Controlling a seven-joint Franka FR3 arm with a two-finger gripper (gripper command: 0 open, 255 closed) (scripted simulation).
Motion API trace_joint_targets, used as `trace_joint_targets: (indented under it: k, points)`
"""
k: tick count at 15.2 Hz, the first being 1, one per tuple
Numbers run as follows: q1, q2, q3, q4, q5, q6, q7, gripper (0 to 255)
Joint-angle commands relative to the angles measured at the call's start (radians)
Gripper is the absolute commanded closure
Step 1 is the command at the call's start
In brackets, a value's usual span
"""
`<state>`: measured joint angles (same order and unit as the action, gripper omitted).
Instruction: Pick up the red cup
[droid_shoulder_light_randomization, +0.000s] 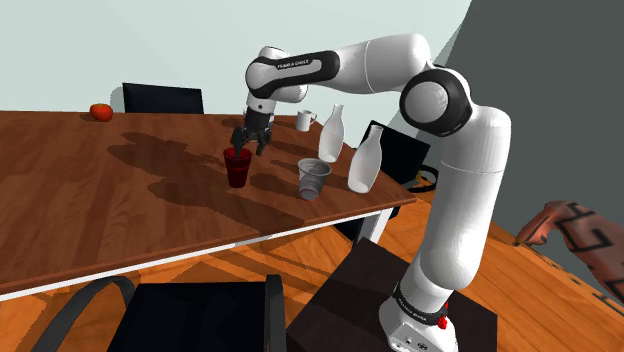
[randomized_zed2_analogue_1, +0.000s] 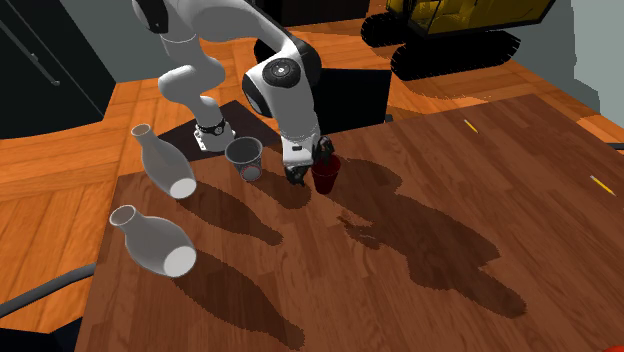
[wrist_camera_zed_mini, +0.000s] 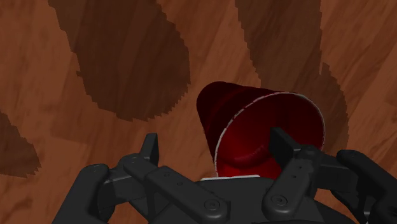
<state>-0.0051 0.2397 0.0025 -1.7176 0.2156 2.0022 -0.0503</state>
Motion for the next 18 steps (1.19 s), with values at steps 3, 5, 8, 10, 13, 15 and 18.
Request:
trace_joint_targets:
  k: [3,5,8,10,13,15,18]
  points:
    - [0.001,0.008,0.001,-0.013,0.002,0.020,-0.003,255]
    - [0.001,0.008,0.001,-0.012,0.002,0.020,-0.003,255]
    - [0.001,0.008,0.001,-0.012,0.002,0.020,-0.003,255]
    - [0.001,0.008,0.001,-0.012,0.002,0.020,-0.003,255]
    - [0.001,0.003,0.000,-0.003,0.000,0.007,-0.001,255]
    - [0.000,-0.002,0.000,0.016,-0.002,-0.017,0.004,255]
    - [0.000,-0.009,-0.001,0.047,-0.005,-0.054,0.012,255]
